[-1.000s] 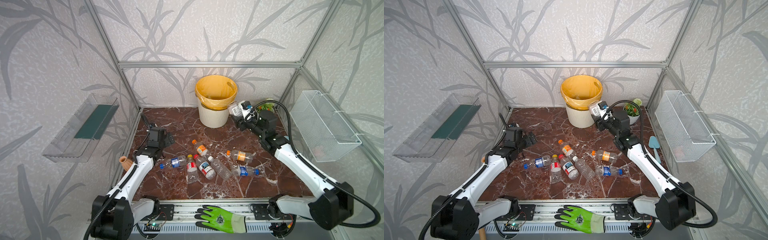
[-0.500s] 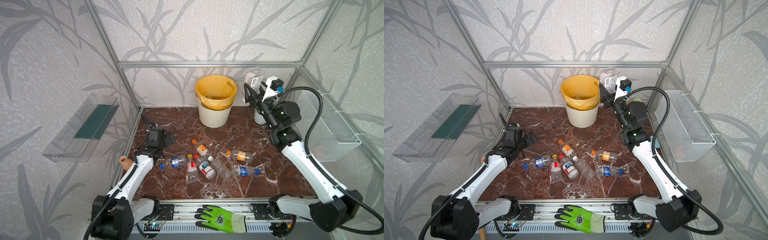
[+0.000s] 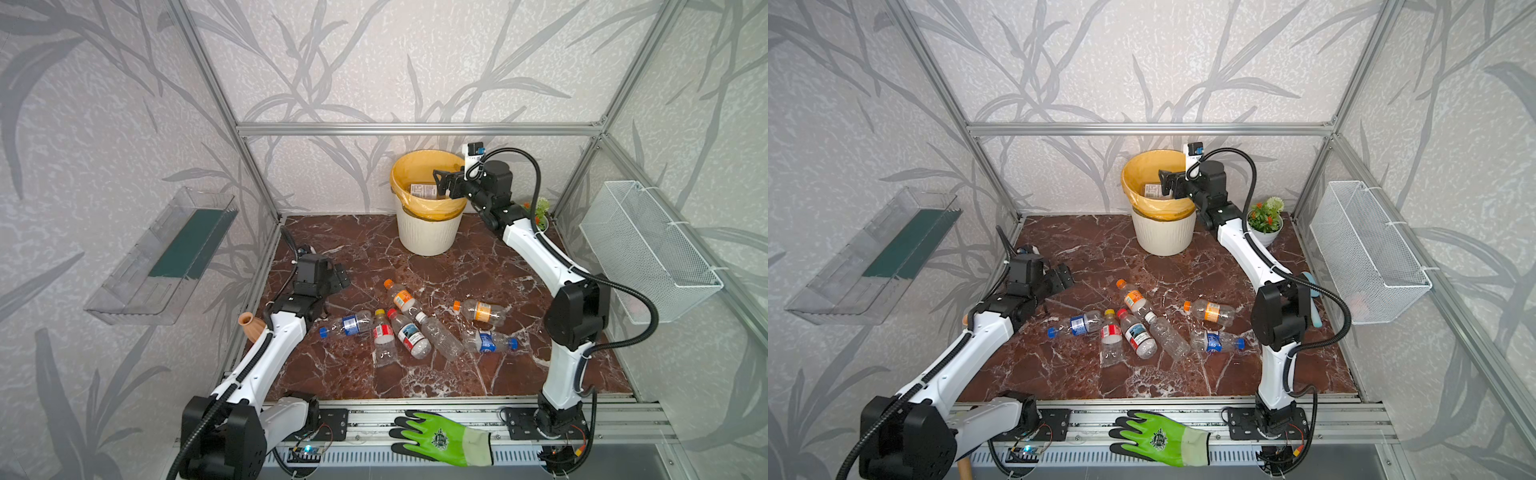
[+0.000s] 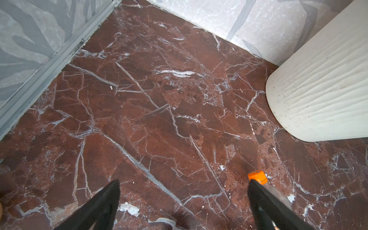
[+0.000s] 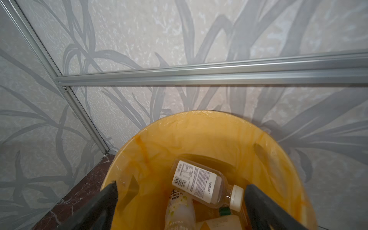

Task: Throw the plastic bottles in the bin
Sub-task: 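Open the right gripper to drop the bottle into the bin, then move the right gripper down to the white-cap clear bottle in the pile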

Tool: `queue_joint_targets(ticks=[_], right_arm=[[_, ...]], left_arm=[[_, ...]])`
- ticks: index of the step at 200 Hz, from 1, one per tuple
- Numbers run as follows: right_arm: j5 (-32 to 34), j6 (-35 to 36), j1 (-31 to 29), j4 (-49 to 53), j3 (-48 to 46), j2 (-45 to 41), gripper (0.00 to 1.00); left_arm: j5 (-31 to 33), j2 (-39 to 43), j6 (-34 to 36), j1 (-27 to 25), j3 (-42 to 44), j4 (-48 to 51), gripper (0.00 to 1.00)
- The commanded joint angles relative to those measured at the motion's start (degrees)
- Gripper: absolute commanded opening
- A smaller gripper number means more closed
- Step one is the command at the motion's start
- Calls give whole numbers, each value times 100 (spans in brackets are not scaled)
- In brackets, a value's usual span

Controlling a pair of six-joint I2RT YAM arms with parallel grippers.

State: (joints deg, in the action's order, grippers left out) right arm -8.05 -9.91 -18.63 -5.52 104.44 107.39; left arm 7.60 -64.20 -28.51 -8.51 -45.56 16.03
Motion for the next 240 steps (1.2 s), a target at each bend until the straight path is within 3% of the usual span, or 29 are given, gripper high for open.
queue_joint_targets(ticks=[1,53,113,145,159,189,212,240], right_arm=[[161,267,131,-500,-445,-1425,99],[860,303,332,-661,-3216,-3314,99],[1751,-1864,550,588,-5446,-4704,99],[1895,-3355,554,1368,-6146,-5273,99],[1957,-3687,554,1510,-6361,-5424,99],[1745,-3866,545,1934,-6391,-5493,100],[1166,-3464,444,1996,-6408,-5330,97],[1025,-3078,-56,2269,-6376,-5038,94]], left_arm=[[136,175,99,-34,15,17,99],[30,294,428,-287,83,-276,99],[349,251,581,-642,100,-322,99],[453,143,611,-752,132,-385,99],[438,67,610,-774,119,-418,99],[466,-54,663,-845,82,-445,99],[517,-109,619,-853,119,-519,99],[506,-188,562,-854,118,-521,99]])
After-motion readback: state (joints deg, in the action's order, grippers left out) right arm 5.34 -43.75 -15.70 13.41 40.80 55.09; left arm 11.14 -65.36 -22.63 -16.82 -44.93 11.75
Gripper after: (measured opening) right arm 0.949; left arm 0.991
